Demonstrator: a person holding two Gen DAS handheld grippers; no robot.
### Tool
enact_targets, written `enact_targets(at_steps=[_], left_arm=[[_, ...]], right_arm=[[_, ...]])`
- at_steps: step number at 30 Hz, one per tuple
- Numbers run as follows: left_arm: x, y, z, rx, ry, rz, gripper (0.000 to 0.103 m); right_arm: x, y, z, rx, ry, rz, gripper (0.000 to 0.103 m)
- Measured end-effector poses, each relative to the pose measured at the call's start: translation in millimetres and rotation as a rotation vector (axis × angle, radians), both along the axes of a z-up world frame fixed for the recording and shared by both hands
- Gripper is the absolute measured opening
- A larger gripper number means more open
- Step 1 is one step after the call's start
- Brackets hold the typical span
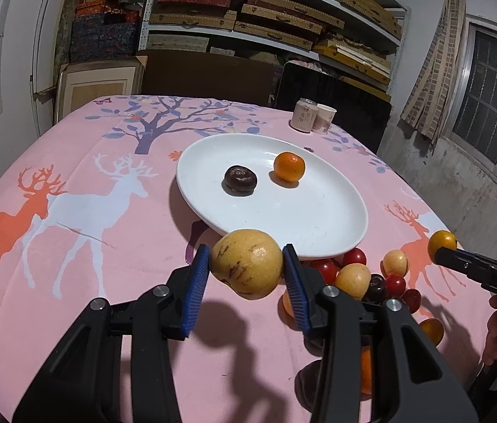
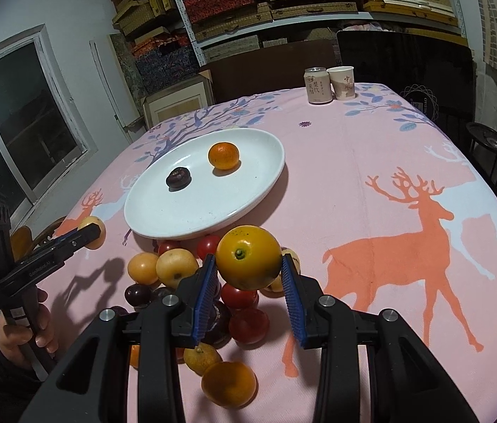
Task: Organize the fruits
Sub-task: 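Carry both fruits onto the white plate and open both grippers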
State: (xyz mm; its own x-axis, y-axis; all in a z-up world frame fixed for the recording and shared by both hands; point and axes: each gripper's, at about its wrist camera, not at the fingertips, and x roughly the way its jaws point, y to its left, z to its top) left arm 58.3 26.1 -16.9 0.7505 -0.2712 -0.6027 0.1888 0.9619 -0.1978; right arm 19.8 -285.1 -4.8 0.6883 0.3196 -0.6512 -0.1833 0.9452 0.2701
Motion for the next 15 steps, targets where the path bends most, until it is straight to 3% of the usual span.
enact_targets(at_steps=[9, 15], left_arm=[[38, -12, 52, 0.048, -0.081, -0.035, 0.041], [69, -25, 42, 0.073, -0.033, -0.061, 0.041]], right_arm=[[46, 20, 52, -0.004, -0.071, 0.049, 0.037], [83, 35, 62, -0.024, -0.068, 0.090, 0.037]])
